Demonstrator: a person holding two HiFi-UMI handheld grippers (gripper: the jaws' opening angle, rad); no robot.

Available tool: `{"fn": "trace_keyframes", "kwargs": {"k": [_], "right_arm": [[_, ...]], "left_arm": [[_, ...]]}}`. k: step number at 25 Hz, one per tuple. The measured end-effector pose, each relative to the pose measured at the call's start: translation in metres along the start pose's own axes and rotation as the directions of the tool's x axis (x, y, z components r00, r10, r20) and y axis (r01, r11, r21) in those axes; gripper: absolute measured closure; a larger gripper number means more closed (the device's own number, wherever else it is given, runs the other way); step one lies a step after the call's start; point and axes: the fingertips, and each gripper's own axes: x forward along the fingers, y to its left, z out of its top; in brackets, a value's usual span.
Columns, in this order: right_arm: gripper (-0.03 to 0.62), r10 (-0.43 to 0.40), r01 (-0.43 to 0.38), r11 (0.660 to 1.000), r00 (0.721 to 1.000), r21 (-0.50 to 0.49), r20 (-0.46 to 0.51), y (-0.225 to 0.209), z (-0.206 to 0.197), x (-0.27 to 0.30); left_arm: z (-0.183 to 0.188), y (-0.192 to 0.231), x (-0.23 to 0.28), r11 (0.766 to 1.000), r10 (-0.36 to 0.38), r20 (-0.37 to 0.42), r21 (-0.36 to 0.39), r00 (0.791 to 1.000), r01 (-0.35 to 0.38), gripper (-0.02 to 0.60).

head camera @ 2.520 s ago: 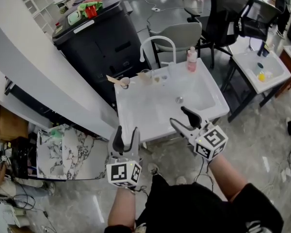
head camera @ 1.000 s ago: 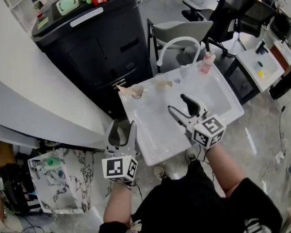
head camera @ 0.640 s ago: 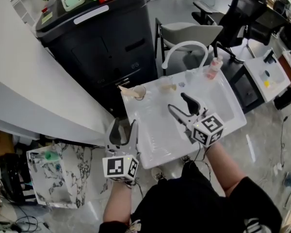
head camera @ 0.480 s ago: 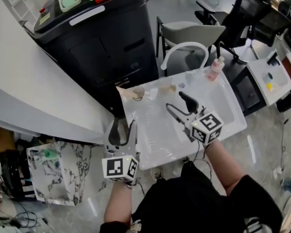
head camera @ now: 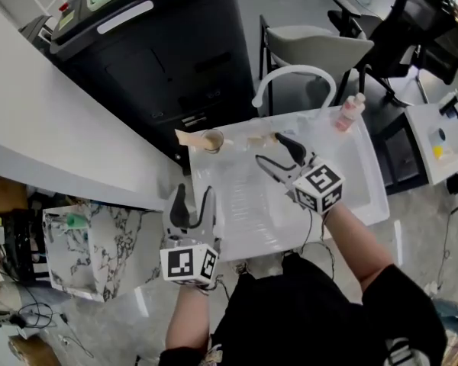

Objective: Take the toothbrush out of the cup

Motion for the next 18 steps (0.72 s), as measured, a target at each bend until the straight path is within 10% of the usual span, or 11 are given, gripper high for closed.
{"fn": "trace_keyframes", "kwargs": {"k": [18], "right_arm": [[0.316,0.170,-0.179,0.983,0.971,-0.035,-0.167,-0.043,-0.073,0.069]], "left_arm": [[-0.021,-0.021,0.000,0.987,0.160,-0.041,0.005,0.986,-0.160,0.342]]}}
